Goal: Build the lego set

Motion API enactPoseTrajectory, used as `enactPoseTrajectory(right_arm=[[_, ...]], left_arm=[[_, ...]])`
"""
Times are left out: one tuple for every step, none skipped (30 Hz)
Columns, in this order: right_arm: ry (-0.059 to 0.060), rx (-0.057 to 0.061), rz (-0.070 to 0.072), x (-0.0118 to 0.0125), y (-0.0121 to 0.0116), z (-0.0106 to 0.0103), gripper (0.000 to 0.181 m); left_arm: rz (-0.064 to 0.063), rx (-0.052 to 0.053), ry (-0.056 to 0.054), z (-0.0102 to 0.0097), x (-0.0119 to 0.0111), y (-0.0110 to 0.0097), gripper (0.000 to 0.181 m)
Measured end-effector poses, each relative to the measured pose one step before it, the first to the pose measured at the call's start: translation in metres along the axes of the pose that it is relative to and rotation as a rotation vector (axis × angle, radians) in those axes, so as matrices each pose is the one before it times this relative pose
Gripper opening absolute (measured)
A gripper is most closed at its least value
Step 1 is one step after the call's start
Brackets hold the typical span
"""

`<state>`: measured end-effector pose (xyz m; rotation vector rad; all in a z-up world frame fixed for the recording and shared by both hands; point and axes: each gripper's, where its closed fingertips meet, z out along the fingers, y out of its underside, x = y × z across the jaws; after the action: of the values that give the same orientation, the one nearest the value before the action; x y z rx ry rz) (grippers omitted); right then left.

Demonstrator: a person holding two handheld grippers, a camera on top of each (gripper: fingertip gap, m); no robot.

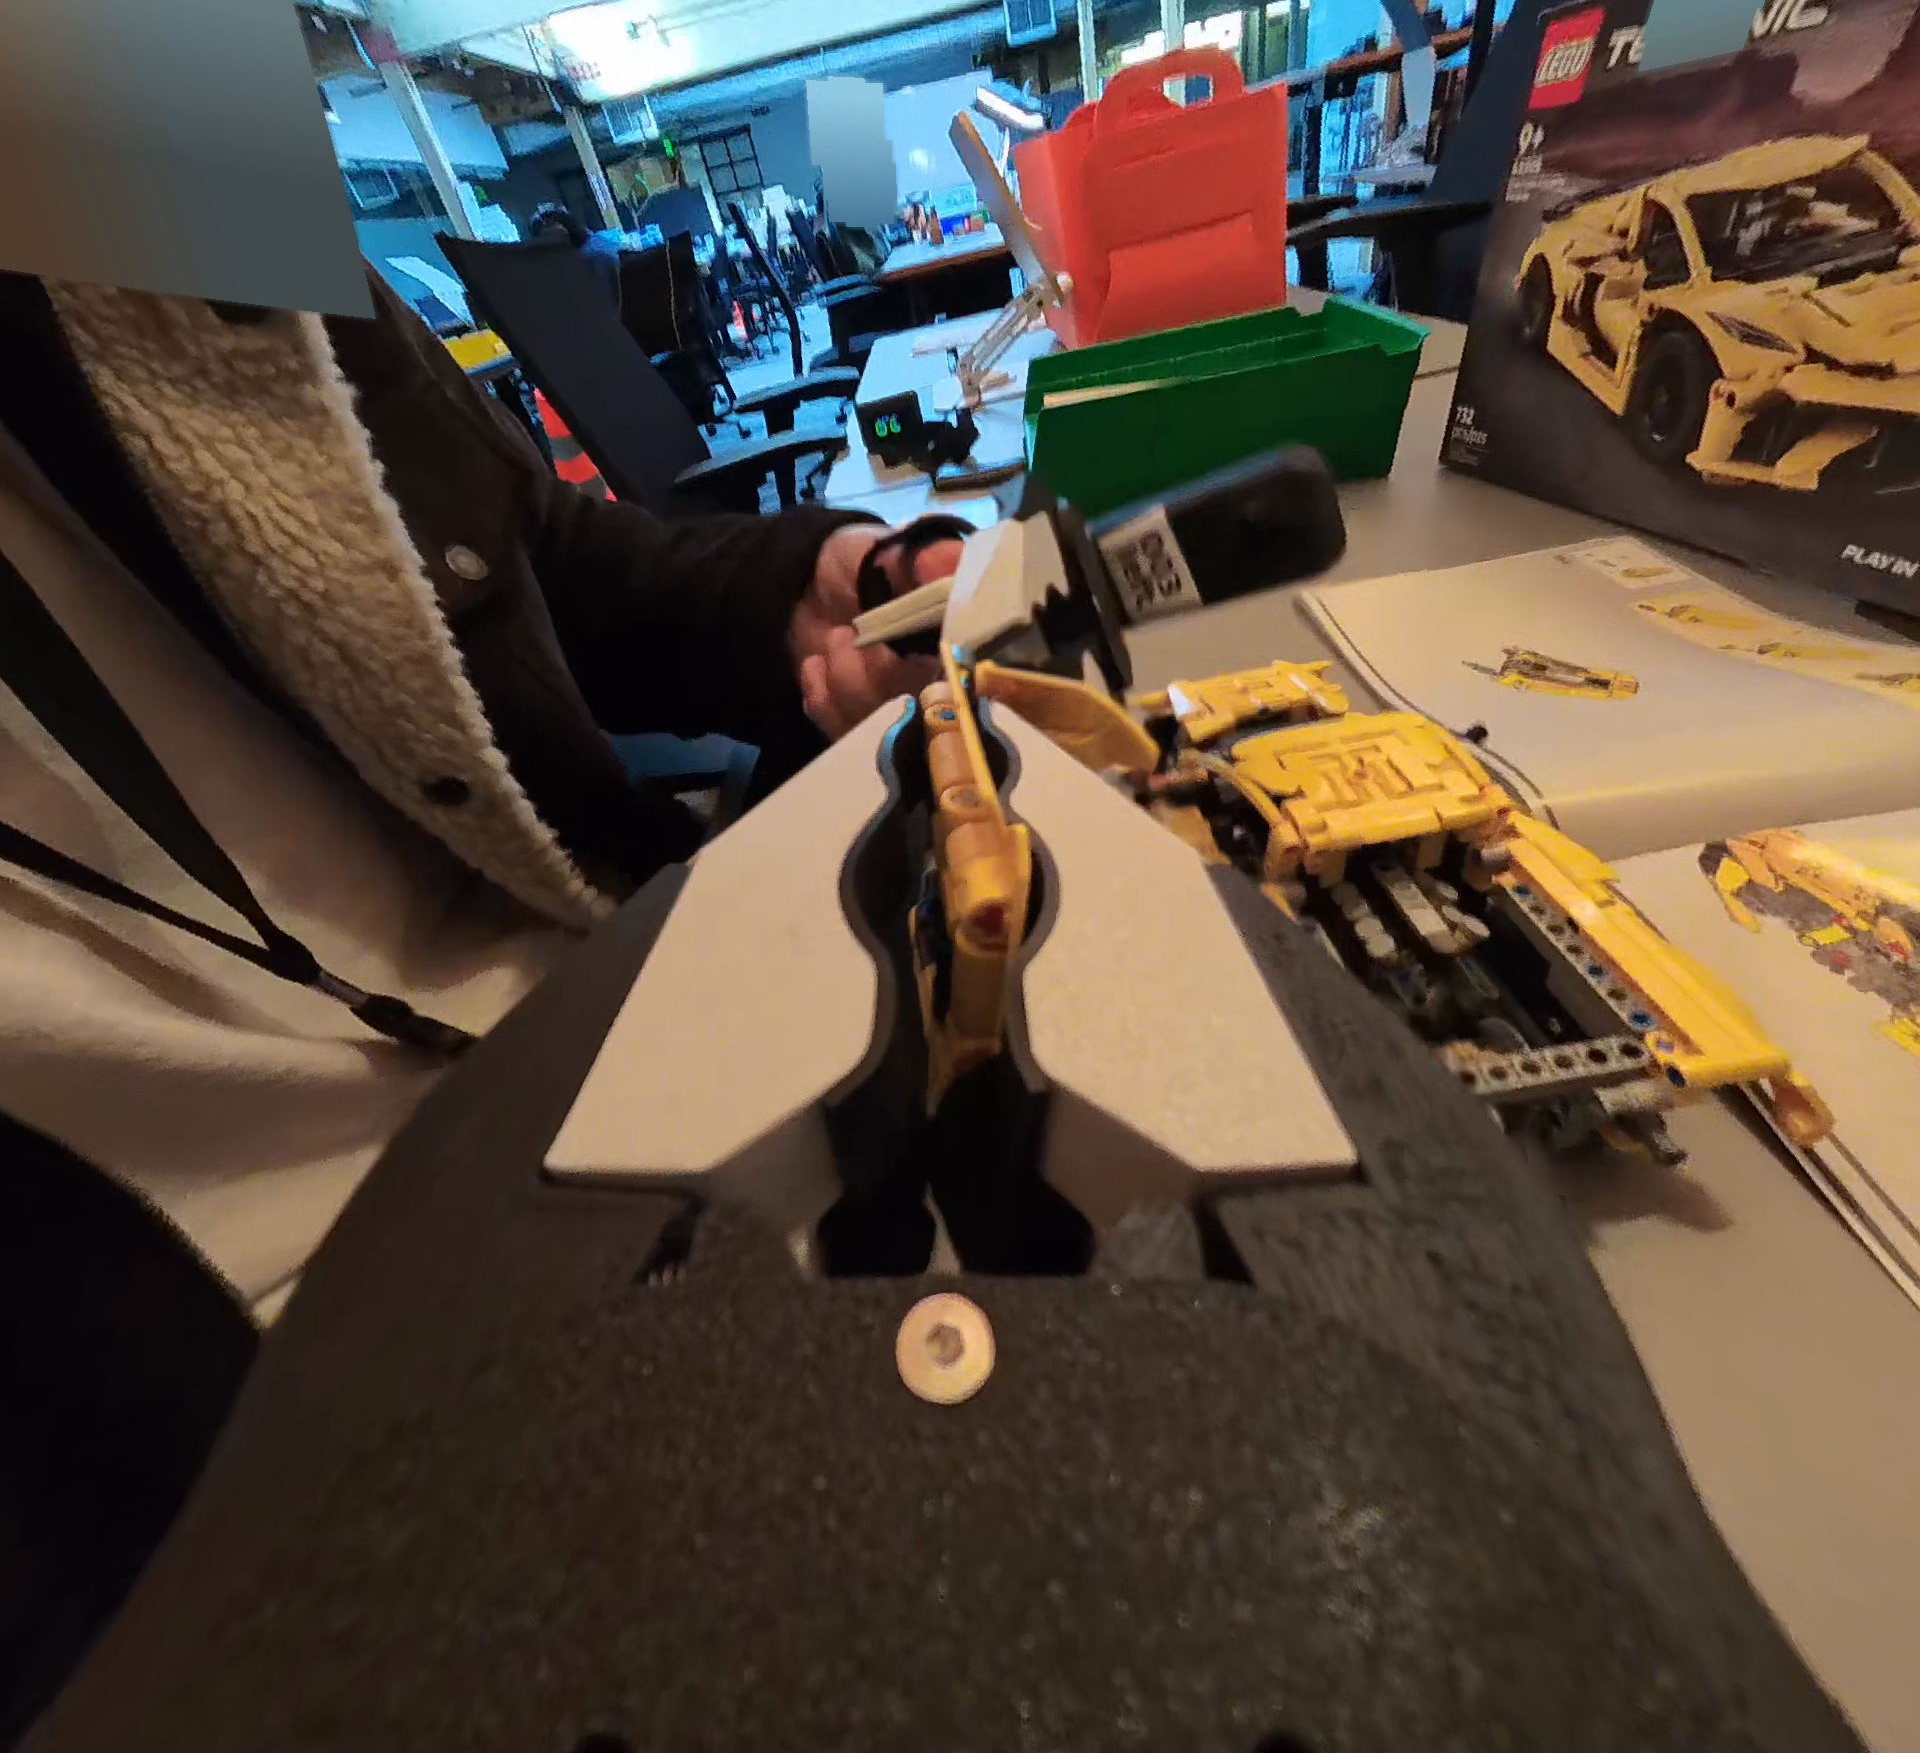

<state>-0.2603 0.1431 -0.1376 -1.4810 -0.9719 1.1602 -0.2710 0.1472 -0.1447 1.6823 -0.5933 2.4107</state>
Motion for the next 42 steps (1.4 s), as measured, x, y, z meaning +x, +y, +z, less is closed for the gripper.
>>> enactPoseTrajectory(right_arm=[[0.0176,-0.0283,0.0006,0.00435,0.00661,-0.00361,0.008],[0.0413,-0.0334,-0.0060,0.00826,0.00806,-0.00424,0.009],[0.0426,-0.0262,-0.0076,0.00882,0.00760,-0.00351,0.009],[0.0255,-0.0125,-0.0045,0.00668,0.00658,-0.00197,0.009],[0.0101,0.0017,0.0043,0.00474,0.00541,-0.00017,0.009],[0.0005,0.0118,0.0207,0.00367,0.00434,0.00123,0.009],[-0.0032,0.0013,0.0328,0.00270,0.00436,0.00234,0.009],[-0.0018,-0.0258,0.0214,0.00114,0.00492,0.00272,0.008],[0.0040,-0.0258,-0.0119,-0.00013,0.00347,0.00249,0.008],[0.0124,-0.0139,-0.0296,0.00000,0.00216,0.00208,0.009],[0.0105,-0.0128,-0.0221,0.00009,0.00264,0.00165,0.009],[0.0065,-0.0164,-0.0052,0.00048,0.00353,0.00138,0.009],[0.0068,-0.0202,0.0031,0.00130,0.00432,0.00110,0.009],[0.0103,-0.0280,-0.0025,0.00195,0.00547,0.00127,0.009],[0.0115,-0.0413,-0.0190,0.00145,0.00738,0.00157,0.008],[0.0133,-0.0489,-0.0339,0.00083,0.00825,0.00146,0.009],[0.0168,-0.0397,-0.0343,0.00073,0.00658,0.00136,0.009],[0.0118,-0.0241,-0.0149,0.00070,0.00421,0.00105,0.009],[-0.0151,-0.0017,0.0034,-0.00224,0.00067,0.00098,0.009],[-0.0275,0.0099,0.0160,-0.00342,-0.00133,0.00092,0.009],[-0.0221,0.0052,0.0241,-0.00177,0.00038,0.00126,0.009],[-0.0139,-0.0067,0.0328,0.00044,0.00331,0.00157,0.009],[-0.0068,-0.0175,0.0365,0.00220,0.00532,0.00158,0.009],[-0.0086,-0.0085,0.0265,0.00129,0.00294,0.00059,0.009],[-0.0086,0.0057,0.0106,-0.00041,-0.00034,-0.00049,0.009],[0.0041,0.0002,-0.0080,0.00034,0.00010,-0.00051,0.009],[0.0071,0.0028,-0.0077,0.00080,0.00013,-0.00003,0.009],[-0.0036,0.0071,0.0061,0.00000,-0.00023,0.00018,0.009],[-0.0144,0.0056,0.0199,-0.00075,0.00023,0.00023,0.009],[-0.0180,-0.0006,0.0256,-0.00104,0.00049,0.00002,0.009],[-0.0217,-0.0045,0.0250,-0.00272,0.00006,-0.00015,0.009],[-0.0513,0.0057,0.0099,-0.00874,-0.00225,0.00010,0.009],[-0.0675,0.0206,-0.0031,-0.01244,-0.00455,0.00073,0.009],[-0.0528,0.0227,0.0019,-0.01001,-0.00466,0.00162,0.009],[-0.0526,0.0048,0.0153,-0.00885,-0.00122,0.00265,0.008],[-0.0609,-0.0174,0.0278,-0.00862,0.00224,0.00348,0.008],[-0.0431,-0.0282,0.0393,-0.00519,0.00357,0.00349,0.008],[-0.0237,-0.0248,0.0317,-0.00211,0.00327,0.00327,0.008],[-0.0158,-0.0193,0.0205,-0.00091,0.00342,0.00320,0.008],[-0.0093,-0.0117,0.0225,0.00064,0.00218,0.00237,0.009],[0.0002,-0.0016,0.0306,0.00282,0.00067,0.00070,0.009],[0.0151,-0.0045,0.0312,0.00551,0.00146,-0.00055,0.011]], left_arm=[[0.0499,-0.0302,-0.1127,-0.00500,-0.01390,0.00449,0.023],[0.0808,-0.0471,-0.1608,-0.00629,-0.01990,0.00707,0.023],[0.1115,-0.0581,-0.1652,-0.00626,-0.01956,0.00883,0.023],[0.1187,-0.0600,-0.1316,-0.00491,-0.01432,0.00995,0.023],[0.0992,-0.0624,-0.1076,-0.00325,-0.01153,0.01087,0.024],[0.0815,-0.0553,-0.1109,-0.00234,-0.01307,0.00988,0.024],[0.0694,-0.0367,-0.0957,-0.00149,-0.01142,0.00734,0.024],[0.0613,-0.0338,-0.0634,0.00019,-0.00693,0.00698,0.024],[0.0491,-0.0422,-0.0360,0.00186,-0.00309,0.00770,0.024],[0.0328,-0.0396,-0.0249,0.00281,-0.00155,0.00705,0.024],[0.0267,-0.0299,-0.0284,0.00310,-0.00205,0.00529,0.024],[0.0224,-0.0172,-0.0239,0.00302,-0.00143,0.00359,0.024],[0.0145,-0.0109,-0.0133,0.00271,-0.00025,0.00230,0.024],[0.0075,0.0015,-0.0060,0.00163,0.00068,0.00009,0.023],[-0.0057,0.0231,0.0077,-0.00028,0.00202,-0.00351,0.023],[-0.0260,0.0367,0.0330,-0.00175,0.00439,-0.00599,0.024],[-0.0465,0.0365,0.0572,-0.00238,0.00622,-0.00628,0.024],[-0.0575,0.0281,0.0706,-0.00244,0.00701,-0.00506,0.024],[-0.0527,0.0239,0.0675,-0.00254,0.00625,-0.00385,0.024],[-0.0383,0.0225,0.0500,-0.00237,0.00404,-0.00289,0.024],[-0.0213,0.0150,0.0280,-0.00180,0.00123,-0.00115,0.024],[-0.0069,0.0020,0.0029,-0.00109,-0.00205,0.00108,0.024],[0.0057,-0.0063,-0.0196,-0.00040,-0.00461,0.00264,0.024],[0.0128,-0.0130,-0.0249,0.00028,-0.00478,0.00371,0.024],[0.0125,-0.0201,-0.0130,0.00114,-0.00250,0.00447,0.024],[0.0079,-0.0185,0.0023,0.00152,-0.00001,0.00368,0.024],[0.0005,-0.0143,0.0115,0.00178,0.00120,0.00289,0.024],[-0.0082,-0.0192,0.0240,0.00213,0.00267,0.00304,0.024],[-0.0169,-0.0085,0.0491,0.00168,0.00597,0.00111,0.024],[-0.0304,0.0189,0.0702,0.00004,0.00874,-0.00305,0.024],[-0.0476,0.0399,0.0945,-0.00150,0.01203,-0.00629,0.024],[-0.0691,0.0494,0.1197,-0.00270,0.01492,-0.00774,0.024],[-0.0873,0.0472,0.1268,-0.00307,0.01511,-0.00710,0.023],[-0.0903,0.0335,0.1089,-0.00269,0.01208,-0.00449,0.023],[-0.0748,0.0220,0.0706,-0.00233,0.00687,-0.00185,0.023],[-0.0467,0.0127,0.0337,-0.00207,0.00255,0.00008,0.023],[-0.0203,0.0022,0.0049,-0.00179,-0.00033,0.00181,0.023],[-0.0010,-0.0047,-0.0211,-0.00150,-0.00313,0.00268,0.023],[0.0115,-0.0062,-0.0385,-0.00159,-0.00509,0.00259,0.023],[0.0168,-0.0022,-0.0375,-0.00137,-0.00493,0.00167,0.023],[0.0130,0.0033,-0.0203,-0.00111,-0.00283,0.00080,0.023],[0.0082,0.0033,-0.0056,-0.00066,-0.00133,0.00054,0.023]])
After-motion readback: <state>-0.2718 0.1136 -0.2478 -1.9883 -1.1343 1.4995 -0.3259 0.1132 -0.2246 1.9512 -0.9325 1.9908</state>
